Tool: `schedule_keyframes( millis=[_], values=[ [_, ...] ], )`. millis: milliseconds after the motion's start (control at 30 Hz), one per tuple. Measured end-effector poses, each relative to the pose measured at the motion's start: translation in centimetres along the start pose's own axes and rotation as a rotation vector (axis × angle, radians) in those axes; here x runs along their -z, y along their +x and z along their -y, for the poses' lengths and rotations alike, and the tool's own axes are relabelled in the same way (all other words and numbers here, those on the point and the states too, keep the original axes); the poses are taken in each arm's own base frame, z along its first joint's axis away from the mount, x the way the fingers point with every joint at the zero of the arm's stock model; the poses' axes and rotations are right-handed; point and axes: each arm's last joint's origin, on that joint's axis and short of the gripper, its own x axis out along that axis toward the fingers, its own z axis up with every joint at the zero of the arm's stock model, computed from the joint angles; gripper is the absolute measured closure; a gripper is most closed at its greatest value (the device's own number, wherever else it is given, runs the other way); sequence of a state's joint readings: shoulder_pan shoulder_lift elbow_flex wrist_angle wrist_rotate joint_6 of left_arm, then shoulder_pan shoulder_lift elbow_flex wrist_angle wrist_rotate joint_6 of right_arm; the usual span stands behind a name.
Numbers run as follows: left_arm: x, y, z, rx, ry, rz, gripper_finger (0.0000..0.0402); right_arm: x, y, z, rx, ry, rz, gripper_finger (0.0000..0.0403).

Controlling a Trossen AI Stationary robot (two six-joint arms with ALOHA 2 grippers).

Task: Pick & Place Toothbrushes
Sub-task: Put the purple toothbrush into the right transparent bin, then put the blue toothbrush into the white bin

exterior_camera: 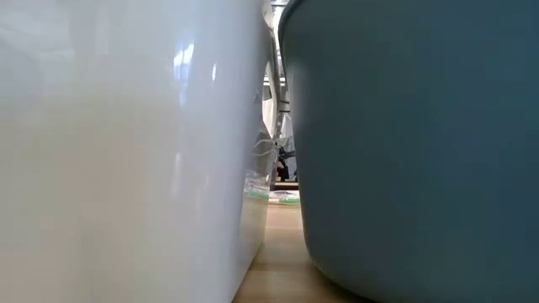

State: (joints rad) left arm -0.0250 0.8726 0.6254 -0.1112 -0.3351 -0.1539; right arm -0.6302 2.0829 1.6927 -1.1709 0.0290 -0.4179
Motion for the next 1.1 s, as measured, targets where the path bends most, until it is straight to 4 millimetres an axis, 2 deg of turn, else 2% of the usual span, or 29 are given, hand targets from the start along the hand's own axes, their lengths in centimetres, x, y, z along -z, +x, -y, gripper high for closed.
schedule_keyframes(
  millis=[167,367,600,767,967,1100],
  values=[
    [0.0,0.0,0.0,0.000,0.000,0.000,0.0234,-1.3,-2.5,-0.6,0.050,-0.027,0.054,0.0293],
    [0.0,0.0,0.0,0.000,0.000,0.000,0.0234,-3.1,-7.8,-1.9,0.126,-0.035,0.197,0.0248],
    [0.0,0.0,0.0,0.000,0.000,0.000,0.0234,-4.8,-13.2,-5.0,0.159,-0.021,0.398,0.0212],
    [0.0,0.0,0.0,0.000,0.000,0.000,0.0234,-5.6,-14.9,-9.1,0.071,-0.026,0.480,0.0206],
    [0.0,0.0,0.0,0.000,0.000,0.000,0.0234,-5.1,-14.7,-16.2,-0.184,-0.289,0.397,0.0210],
    [0.0,0.0,0.0,0.000,0.000,0.000,0.0234,-4.7,-14.1,-20.6,-0.225,-0.322,0.344,0.0213]
  ],
)
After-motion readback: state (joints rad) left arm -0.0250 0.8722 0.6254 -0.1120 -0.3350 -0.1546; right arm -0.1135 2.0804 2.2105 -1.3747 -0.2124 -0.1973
